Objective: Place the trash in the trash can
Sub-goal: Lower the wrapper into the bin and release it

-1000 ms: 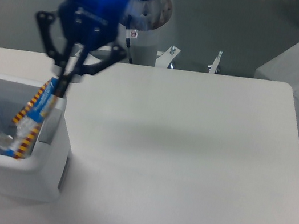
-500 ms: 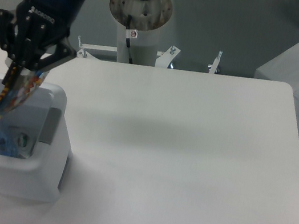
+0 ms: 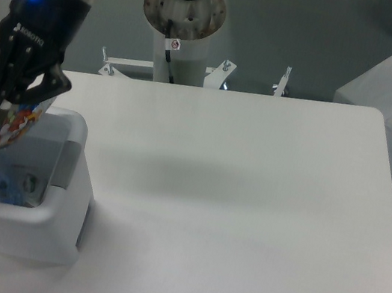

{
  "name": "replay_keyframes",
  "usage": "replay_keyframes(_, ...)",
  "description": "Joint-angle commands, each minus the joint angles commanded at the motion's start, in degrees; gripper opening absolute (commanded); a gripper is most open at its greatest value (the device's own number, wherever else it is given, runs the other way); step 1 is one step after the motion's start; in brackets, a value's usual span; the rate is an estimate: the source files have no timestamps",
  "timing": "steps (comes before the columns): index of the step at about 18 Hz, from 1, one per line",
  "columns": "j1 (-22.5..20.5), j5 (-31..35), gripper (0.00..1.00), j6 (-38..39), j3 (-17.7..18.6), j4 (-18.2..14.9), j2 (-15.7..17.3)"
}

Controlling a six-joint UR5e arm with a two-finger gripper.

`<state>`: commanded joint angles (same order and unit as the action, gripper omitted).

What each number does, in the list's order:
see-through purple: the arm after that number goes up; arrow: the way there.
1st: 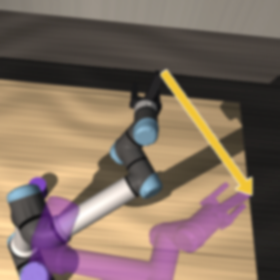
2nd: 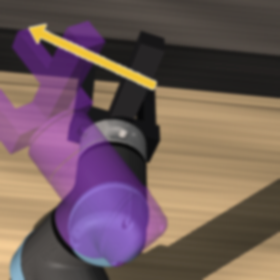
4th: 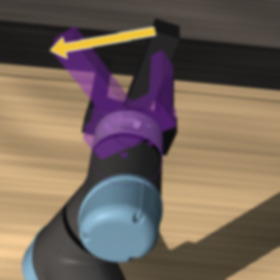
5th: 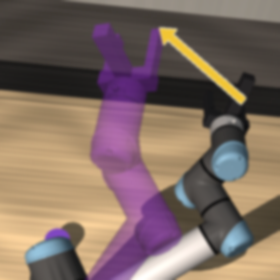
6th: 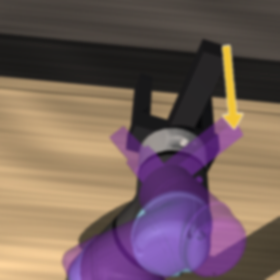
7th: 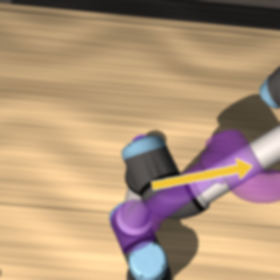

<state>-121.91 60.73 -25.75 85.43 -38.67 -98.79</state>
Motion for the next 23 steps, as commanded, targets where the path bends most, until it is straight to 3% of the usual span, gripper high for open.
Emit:
replay_keyframes(7,1.0,0.0,0.15,0.1,0.8,0.0,-1.7)
replay_keyframes(9,1.2,0.0,0.2,0.0,0.8,-0.1,-2.0)
replay_keyframes(11,1.3,0.0,0.45,0.2,1.0,0.0,-2.2)
replay_keyframes(13,1.2,0.1,0.85,0.1,0.9,0.0,-2.1)
replay_keyframes(14,1.2,0.0,0.94,0.3,0.8,0.0,-1.9)
replay_keyframes(16,1.1,0.1,1.0,0.6,0.6,0.0,-1.5)
replay_keyframes(19,-0.3,0.4,1.0,0.8,0.2,-0.1,-1.6)
replay_keyframes(23,-8.1,0.3,1.0,10.4,0.2,0.0,-1.4)
